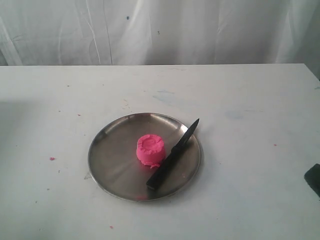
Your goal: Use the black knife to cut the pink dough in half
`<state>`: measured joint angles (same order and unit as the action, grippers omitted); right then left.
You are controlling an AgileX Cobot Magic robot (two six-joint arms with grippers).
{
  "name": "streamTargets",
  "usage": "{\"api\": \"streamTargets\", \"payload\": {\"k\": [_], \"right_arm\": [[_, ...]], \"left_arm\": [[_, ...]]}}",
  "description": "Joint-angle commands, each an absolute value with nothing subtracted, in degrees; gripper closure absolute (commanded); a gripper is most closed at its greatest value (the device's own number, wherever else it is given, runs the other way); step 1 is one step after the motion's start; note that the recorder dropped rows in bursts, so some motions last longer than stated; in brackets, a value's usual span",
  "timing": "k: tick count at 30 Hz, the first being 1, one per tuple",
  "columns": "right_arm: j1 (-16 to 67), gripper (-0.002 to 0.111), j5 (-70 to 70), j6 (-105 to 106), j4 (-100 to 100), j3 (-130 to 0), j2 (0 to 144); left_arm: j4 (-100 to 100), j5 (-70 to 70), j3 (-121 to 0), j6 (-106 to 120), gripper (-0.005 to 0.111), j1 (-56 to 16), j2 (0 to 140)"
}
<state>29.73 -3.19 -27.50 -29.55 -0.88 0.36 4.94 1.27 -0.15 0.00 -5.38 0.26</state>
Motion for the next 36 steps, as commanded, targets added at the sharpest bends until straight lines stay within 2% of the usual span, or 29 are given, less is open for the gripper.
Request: {"api": "streamTargets", "payload": {"k": [1, 6, 11, 15, 18, 22, 24, 27, 29, 32, 36], "right_arm": [[29.64, 0.108, -1.66, -23.11, -29.35, -6.02, 0.0], [29.64, 0.108, -3.23, -15.91, -28.36, -14.06, 0.71], [29.64, 0.108, -10.01, -7.04, -28.25, -23.33, 9.08], [29.64, 0.108, -23.79, 1.5, -28.67, -34.46, 24.18], [29.64, 0.108, -28.79, 6.05, -31.26, -36.2, 33.67], [29.64, 0.106, -24.89, 6.48, -34.34, -33.39, 50.96], [29.77, 0.101, -22.92, 9.16, -41.94, -32.62, 59.77], [32.79, 0.1, -16.92, 14.49, -49.94, -32.62, 70.79], [34.72, 0.1, -13.16, 15.89, -49.94, -32.62, 74.16], [39.39, 0.108, -6.04, 16.37, -52.18, -33.08, 79.97], [41.67, 0.108, -4.59, 13.77, -53.06, -38.67, 86.23]], "left_arm": [[5.07, 1.24, 0.0, 0.0, 0.107, -5.3, 0.0], [5.07, 1.24, 0.0, 0.0, 0.107, -5.3, 0.0], [5.07, 1.24, 0.0, 0.0, 0.107, -5.3, 0.0], [5.07, 1.24, 0.0, 0.0, 0.107, -5.3, 0.0], [5.07, 1.24, 0.0, 0.0, 0.107, -5.3, 0.0], [5.07, 1.24, 0.0, 0.0, 0.107, -5.3, 0.0], [5.07, 1.24, 0.0, 0.0, 0.107, -5.3, 0.0], [5.07, 1.24, 0.0, 0.0, 0.107, -5.3, 0.0], [5.07, 1.24, 0.0, 0.0, 0.107, -5.3, 0.0], [5.07, 1.24, 0.0, 0.0, 0.107, -5.3, 0.0], [5.07, 1.24, 0.0, 0.0, 0.107, -5.3, 0.0]]}}
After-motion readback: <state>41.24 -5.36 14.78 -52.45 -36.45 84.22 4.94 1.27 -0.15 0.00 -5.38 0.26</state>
